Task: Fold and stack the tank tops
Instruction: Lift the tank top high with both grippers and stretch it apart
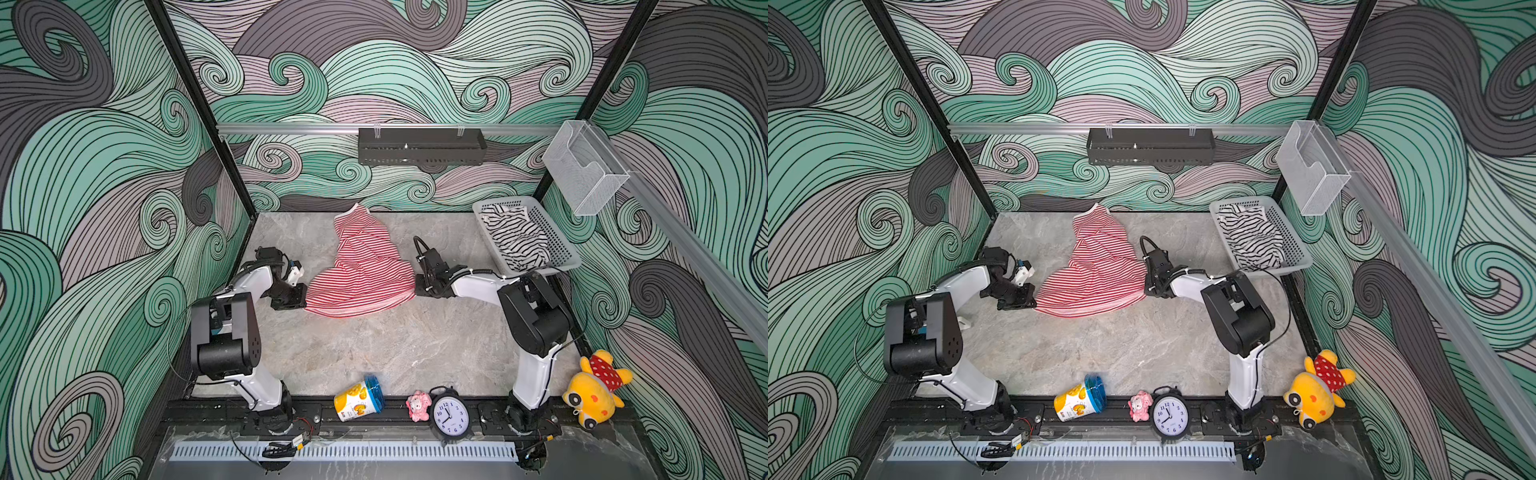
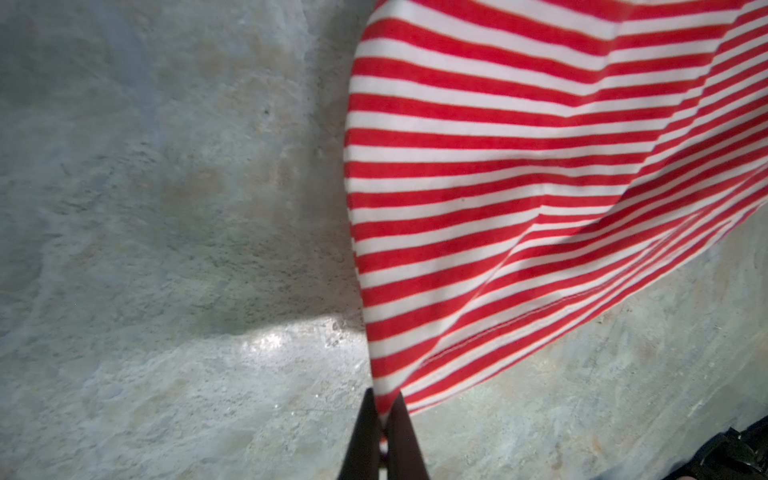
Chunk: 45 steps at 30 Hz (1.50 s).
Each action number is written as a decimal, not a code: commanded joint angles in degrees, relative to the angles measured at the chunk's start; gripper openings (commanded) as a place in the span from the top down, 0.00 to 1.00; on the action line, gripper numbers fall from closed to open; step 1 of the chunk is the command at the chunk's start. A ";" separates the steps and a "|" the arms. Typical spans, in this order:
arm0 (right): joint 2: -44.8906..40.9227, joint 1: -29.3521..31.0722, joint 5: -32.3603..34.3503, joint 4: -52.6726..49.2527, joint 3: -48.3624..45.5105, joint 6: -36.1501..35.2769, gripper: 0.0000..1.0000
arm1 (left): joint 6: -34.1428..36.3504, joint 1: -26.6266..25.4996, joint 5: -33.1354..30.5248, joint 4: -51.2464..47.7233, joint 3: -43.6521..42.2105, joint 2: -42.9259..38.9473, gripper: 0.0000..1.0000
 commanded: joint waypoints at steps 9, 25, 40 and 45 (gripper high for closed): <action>0.42 -0.37 -6.53 1.62 -3.43 1.61 0.81 | 0.13 0.19 1.08 -1.58 1.16 1.33 1.00; -10.89 -0.14 3.63 -18.05 5.86 -4.72 1.00 | 2.11 0.21 5.66 -12.48 12.59 0.19 1.00; -31.57 0.99 8.64 -40.40 30.61 -14.91 1.00 | -0.40 0.22 16.35 -27.70 47.28 -6.90 1.00; -34.56 1.69 9.93 -45.55 40.90 -17.07 1.00 | -3.87 0.15 18.30 -27.84 56.30 -10.97 1.00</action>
